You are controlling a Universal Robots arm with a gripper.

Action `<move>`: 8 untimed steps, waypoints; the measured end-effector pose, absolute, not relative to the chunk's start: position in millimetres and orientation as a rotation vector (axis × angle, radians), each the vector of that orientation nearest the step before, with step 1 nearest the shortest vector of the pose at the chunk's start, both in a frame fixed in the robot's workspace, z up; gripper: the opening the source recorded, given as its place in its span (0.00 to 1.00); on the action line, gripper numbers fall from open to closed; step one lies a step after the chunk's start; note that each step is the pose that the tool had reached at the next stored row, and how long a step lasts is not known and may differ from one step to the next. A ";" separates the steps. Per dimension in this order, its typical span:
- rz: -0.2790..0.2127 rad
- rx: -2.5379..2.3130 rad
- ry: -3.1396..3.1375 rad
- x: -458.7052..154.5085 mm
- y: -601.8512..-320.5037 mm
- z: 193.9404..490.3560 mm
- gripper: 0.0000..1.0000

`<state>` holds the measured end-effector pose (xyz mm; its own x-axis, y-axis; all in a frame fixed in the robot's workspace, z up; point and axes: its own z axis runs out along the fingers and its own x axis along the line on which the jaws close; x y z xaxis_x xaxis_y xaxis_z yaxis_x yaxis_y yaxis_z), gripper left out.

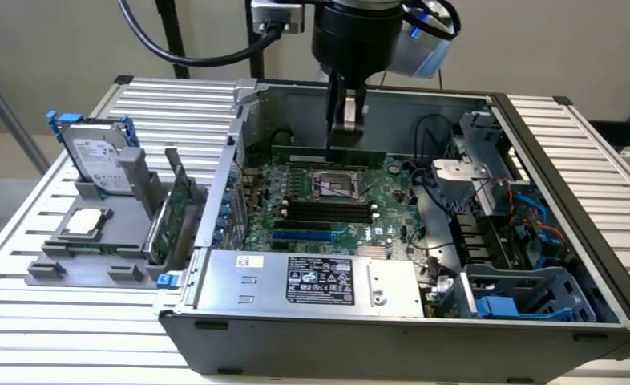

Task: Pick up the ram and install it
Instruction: 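Insert the ram into the slot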

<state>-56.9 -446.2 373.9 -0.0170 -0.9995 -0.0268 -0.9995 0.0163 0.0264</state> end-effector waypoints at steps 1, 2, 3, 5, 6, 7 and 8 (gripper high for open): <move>0.059 -2.202 2.239 -55.9 -441.7 372.4 0.00; 0.059 -2.202 2.239 -55.0 -437.3 371.0 0.00; 0.059 -2.202 2.239 -54.0 -432.6 369.5 0.00; 0.059 -2.202 2.239 -52.3 -423.8 366.4 0.00; 0.059 -2.202 2.239 -51.5 -420.2 364.6 0.00; 0.059 -2.202 2.239 -50.8 -417.0 362.9 0.00; 0.059 -2.202 2.239 -50.1 -414.2 361.1 0.00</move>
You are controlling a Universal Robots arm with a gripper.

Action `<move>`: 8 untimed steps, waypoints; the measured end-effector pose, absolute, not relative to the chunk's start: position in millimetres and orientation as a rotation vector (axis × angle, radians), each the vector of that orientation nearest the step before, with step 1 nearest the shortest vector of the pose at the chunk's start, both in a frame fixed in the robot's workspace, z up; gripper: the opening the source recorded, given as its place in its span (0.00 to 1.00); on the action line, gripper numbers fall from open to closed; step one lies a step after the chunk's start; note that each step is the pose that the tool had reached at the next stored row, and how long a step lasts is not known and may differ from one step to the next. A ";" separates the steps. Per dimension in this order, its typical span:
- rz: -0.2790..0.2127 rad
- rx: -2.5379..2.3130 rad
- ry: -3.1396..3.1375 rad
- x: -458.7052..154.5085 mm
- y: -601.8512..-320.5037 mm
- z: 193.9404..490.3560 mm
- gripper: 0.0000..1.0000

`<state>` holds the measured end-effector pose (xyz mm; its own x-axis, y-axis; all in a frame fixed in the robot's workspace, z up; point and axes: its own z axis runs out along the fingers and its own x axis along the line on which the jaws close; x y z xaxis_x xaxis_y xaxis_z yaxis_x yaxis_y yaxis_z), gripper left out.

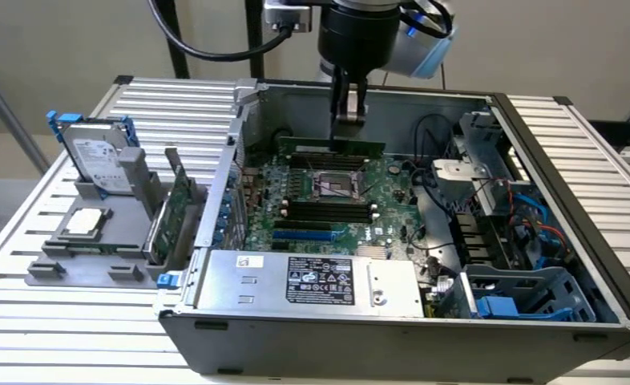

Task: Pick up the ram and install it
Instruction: 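Insert the ram into the slot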

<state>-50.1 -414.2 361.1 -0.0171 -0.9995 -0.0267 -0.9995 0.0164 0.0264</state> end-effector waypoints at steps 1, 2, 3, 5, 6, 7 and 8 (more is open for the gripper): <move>0.059 -2.202 2.239 -49.2 -412.0 359.3 0.00; 0.059 -2.202 2.239 -48.3 -410.0 357.4 0.00; 0.059 -2.202 2.239 -47.3 -408.2 355.6 0.00; 0.059 -2.201 2.240 -46.1 -406.9 353.1 0.00; 0.059 -2.201 2.240 -46.1 -406.9 353.1 0.00; 0.059 -2.201 2.240 -46.1 -406.9 353.1 0.00; 0.059 -2.201 2.240 -46.1 -406.9 353.1 0.00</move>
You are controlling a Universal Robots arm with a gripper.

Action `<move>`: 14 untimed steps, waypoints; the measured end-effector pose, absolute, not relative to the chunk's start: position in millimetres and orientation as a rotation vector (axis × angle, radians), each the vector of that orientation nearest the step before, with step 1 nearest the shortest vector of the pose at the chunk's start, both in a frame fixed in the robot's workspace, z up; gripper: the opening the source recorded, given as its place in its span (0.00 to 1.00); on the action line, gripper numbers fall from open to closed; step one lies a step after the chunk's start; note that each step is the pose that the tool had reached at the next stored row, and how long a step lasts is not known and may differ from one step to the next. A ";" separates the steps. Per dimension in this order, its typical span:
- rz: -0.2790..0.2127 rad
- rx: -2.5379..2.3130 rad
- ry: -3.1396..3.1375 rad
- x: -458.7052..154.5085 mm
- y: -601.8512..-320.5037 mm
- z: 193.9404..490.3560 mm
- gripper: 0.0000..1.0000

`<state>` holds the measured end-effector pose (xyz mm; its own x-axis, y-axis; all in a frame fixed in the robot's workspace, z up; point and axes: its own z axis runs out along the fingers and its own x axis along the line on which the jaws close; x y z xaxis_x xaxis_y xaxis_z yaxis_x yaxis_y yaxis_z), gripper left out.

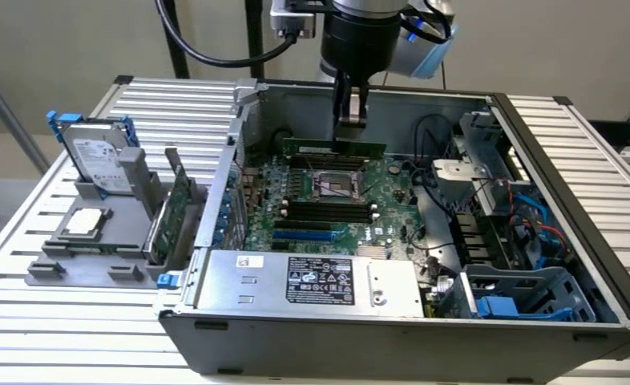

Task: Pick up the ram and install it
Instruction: 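Insert the ram into the slot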

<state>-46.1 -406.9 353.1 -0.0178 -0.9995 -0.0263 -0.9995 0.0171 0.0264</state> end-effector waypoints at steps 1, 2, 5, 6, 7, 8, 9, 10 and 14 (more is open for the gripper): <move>0.059 -2.201 2.240 -46.1 -406.9 353.1 0.00; 0.058 -2.202 2.240 -46.1 -406.9 353.2 0.00; 0.059 -2.201 2.240 -46.1 -406.9 353.1 0.00; 0.059 -2.201 2.240 -46.1 -406.9 353.1 0.00; 0.059 -2.201 2.240 -46.1 -406.9 353.1 0.00; 0.059 -2.202 2.240 -46.0 -406.9 353.1 0.00; 0.059 -2.202 2.240 -46.1 -406.9 353.1 0.00; 0.059 -2.202 2.240 -46.1 -406.9 353.2 0.00; 0.059 -2.201 2.240 -46.1 -406.9 353.1 0.00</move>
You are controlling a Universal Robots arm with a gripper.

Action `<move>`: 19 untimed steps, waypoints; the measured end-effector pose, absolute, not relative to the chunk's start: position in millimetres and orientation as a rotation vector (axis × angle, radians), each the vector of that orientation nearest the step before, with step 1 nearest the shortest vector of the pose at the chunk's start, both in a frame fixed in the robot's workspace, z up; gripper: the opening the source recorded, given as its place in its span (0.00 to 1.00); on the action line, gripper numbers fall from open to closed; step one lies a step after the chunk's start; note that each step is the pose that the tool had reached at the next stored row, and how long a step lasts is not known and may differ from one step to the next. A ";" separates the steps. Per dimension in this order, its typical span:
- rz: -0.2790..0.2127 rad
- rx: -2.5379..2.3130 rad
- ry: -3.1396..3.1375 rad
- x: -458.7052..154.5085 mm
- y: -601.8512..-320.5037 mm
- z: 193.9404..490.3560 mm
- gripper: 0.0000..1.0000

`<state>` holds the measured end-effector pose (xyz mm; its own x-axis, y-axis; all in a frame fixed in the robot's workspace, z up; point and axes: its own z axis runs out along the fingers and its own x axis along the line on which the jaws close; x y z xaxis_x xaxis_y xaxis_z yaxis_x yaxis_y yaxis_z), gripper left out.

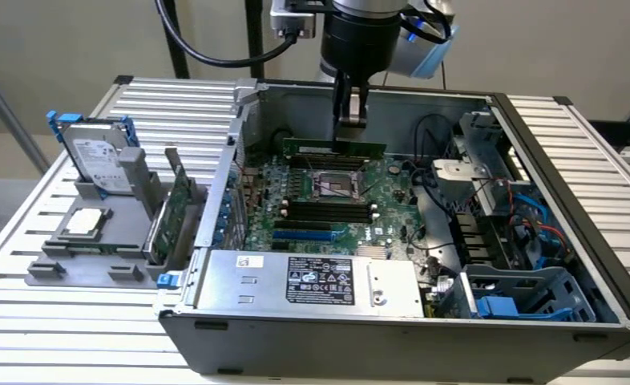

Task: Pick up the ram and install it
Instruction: 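Insert the ram into the slot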

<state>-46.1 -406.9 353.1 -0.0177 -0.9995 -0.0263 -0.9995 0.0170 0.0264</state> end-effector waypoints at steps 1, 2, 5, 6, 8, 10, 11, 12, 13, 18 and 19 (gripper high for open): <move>0.059 -2.202 2.240 -46.0 -406.9 353.1 0.00; 0.059 -2.202 2.240 -46.0 -406.9 353.1 0.00; 0.059 -2.201 2.240 -46.0 -406.9 352.2 0.00; 0.059 -2.202 2.240 -46.1 -406.9 350.4 0.00; 0.059 -2.201 2.240 -46.2 -406.9 346.7 0.00; 0.059 -2.201 2.240 -46.3 -406.9 343.1 0.00; 0.059 -2.201 2.241 -46.3 -406.9 341.2 0.00; 0.059 -2.200 2.241 -46.3 -406.8 339.5 0.00; 0.059 -2.199 2.243 -46.3 -406.6 337.7 0.00; 0.058 -2.194 2.248 -46.3 -404.0 328.6 0.00; 0.058 -2.193 2.248 -46.2 -403.2 326.8 0.00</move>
<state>-46.2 -403.2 326.8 -0.0251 -0.9993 -0.0263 -0.9994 0.0245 0.0264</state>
